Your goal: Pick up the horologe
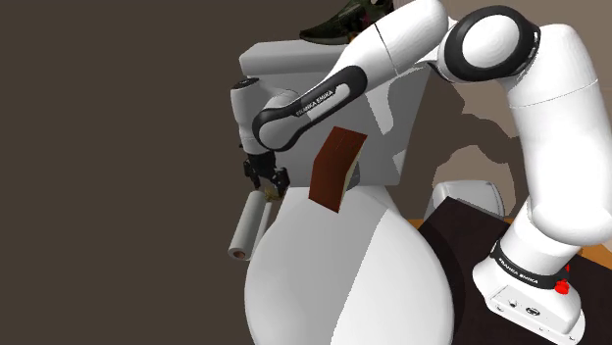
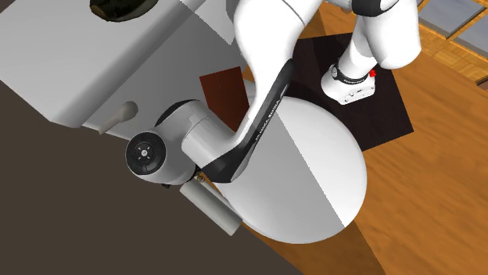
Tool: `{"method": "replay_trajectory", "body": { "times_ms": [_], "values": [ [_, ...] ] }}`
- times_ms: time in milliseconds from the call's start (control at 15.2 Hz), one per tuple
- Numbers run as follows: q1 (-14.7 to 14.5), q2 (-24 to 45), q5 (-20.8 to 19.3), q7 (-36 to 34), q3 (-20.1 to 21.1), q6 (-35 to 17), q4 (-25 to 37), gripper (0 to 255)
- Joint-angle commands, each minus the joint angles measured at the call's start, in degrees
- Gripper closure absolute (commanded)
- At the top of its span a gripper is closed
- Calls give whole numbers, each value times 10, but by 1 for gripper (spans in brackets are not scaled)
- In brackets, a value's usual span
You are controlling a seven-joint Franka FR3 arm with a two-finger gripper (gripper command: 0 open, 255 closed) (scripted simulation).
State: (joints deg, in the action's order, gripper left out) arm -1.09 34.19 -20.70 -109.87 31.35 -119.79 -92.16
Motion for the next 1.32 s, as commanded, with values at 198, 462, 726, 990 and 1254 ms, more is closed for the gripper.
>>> {"method": "replay_trajectory", "body": {
  "times_ms": [198,462,726,990,1254],
  "values": [
    [-6,20,-12,-10,-8,-26,-8,0],
    [-6,23,-13,-10,-10,-30,-9,255],
    [-5,19,-12,-11,-8,-30,-13,255],
    [-6,22,-13,-10,-9,-29,-9,255],
    [-3,6,-3,-5,-3,-7,-2,255]
  ]
}}
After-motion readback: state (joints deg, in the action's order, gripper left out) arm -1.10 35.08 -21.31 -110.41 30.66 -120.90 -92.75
